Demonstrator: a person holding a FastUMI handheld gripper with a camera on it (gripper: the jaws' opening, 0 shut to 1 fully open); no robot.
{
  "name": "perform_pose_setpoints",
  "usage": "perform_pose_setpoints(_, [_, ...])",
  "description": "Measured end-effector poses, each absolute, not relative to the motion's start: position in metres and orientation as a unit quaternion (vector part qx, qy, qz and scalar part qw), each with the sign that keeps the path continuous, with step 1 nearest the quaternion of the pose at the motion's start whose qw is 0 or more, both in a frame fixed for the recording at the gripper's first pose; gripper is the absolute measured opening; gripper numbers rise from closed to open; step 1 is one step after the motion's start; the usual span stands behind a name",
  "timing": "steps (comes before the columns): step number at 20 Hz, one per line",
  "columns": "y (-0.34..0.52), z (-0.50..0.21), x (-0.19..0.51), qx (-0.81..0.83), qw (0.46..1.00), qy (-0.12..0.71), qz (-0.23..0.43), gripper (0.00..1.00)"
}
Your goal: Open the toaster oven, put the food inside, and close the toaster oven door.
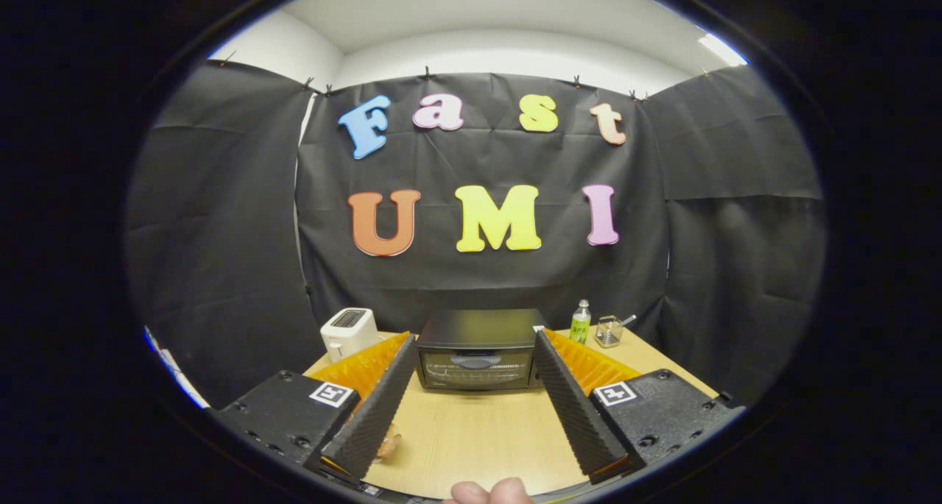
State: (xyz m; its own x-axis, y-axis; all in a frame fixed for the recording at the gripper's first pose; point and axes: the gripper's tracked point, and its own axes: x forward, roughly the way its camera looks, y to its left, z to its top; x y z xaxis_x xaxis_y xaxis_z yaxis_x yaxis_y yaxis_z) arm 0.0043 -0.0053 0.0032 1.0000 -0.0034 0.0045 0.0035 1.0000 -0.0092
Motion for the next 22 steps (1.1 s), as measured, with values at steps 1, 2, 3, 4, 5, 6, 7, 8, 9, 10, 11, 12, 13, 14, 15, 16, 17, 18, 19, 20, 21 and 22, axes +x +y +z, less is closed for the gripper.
perform_pose_setpoints(1, [-0.006, 0.003, 0.006, -0.004, 1.000, -0.001, -0.003, 1.00])
perform_pose_setpoints(2, [-0.006, 0.002, 0.007, -0.003, 1.000, 0.001, -0.002, 1.00])
perform_pose_setpoints(3, [-0.005, 0.001, 0.008, -0.002, 1.000, 0.004, -0.002, 1.00])
perform_pose_setpoints(4, [-0.006, 0.001, 0.008, -0.003, 1.000, 0.005, -0.002, 1.00])
perform_pose_setpoints(5, [-0.007, 0.002, 0.008, -0.003, 1.000, 0.004, -0.003, 1.00])
perform_pose_setpoints(6, [-0.007, 0.003, 0.008, -0.004, 1.000, 0.002, -0.003, 1.00])
perform_pose_setpoints(7, [-0.008, 0.005, 0.009, -0.005, 1.000, 0.000, -0.004, 1.00])
perform_pose_setpoints(8, [-0.009, 0.004, 0.011, -0.006, 1.000, 0.001, -0.004, 1.00])
perform_pose_setpoints(9, [-0.009, 0.002, 0.012, -0.005, 1.000, 0.003, -0.003, 1.00])
perform_pose_setpoints(10, [-0.009, 0.001, 0.014, -0.005, 1.000, 0.006, -0.003, 1.00])
perform_pose_setpoints(11, [-0.010, 0.000, 0.014, -0.006, 1.000, 0.008, -0.003, 1.00])
perform_pose_setpoints(12, [-0.010, 0.000, 0.015, -0.010, 1.000, 0.008, -0.003, 1.00])
perform_pose_setpoints(13, [-0.012, 0.001, 0.017, -0.013, 1.000, 0.008, -0.004, 1.00])
perform_pose_setpoints(14, [-0.013, 0.001, 0.019, -0.015, 1.000, 0.010, -0.005, 1.00])
perform_pose_setpoints(15, [-0.015, 0.001, 0.022, -0.015, 1.000, 0.011, -0.005, 1.00])
perform_pose_setpoints(16, [-0.017, 0.001, 0.026, -0.014, 1.000, 0.012, -0.007, 1.00])
perform_pose_setpoints(17, [-0.019, 0.002, 0.031, -0.013, 1.000, 0.013, -0.008, 1.00])
perform_pose_setpoints(18, [-0.021, 0.002, 0.035, -0.011, 1.000, 0.014, -0.009, 1.00])
perform_pose_setpoints(19, [-0.023, 0.002, 0.039, -0.010, 1.000, 0.016, -0.010, 1.00])
perform_pose_setpoints(20, [-0.025, 0.002, 0.045, -0.009, 1.000, 0.016, -0.012, 1.00])
perform_pose_setpoints(21, [-0.027, 0.002, 0.052, -0.006, 1.000, 0.019, -0.012, 1.00])
perform_pose_setpoints(22, [-0.028, -0.001, 0.061, -0.003, 1.000, 0.025, -0.010, 1.00])
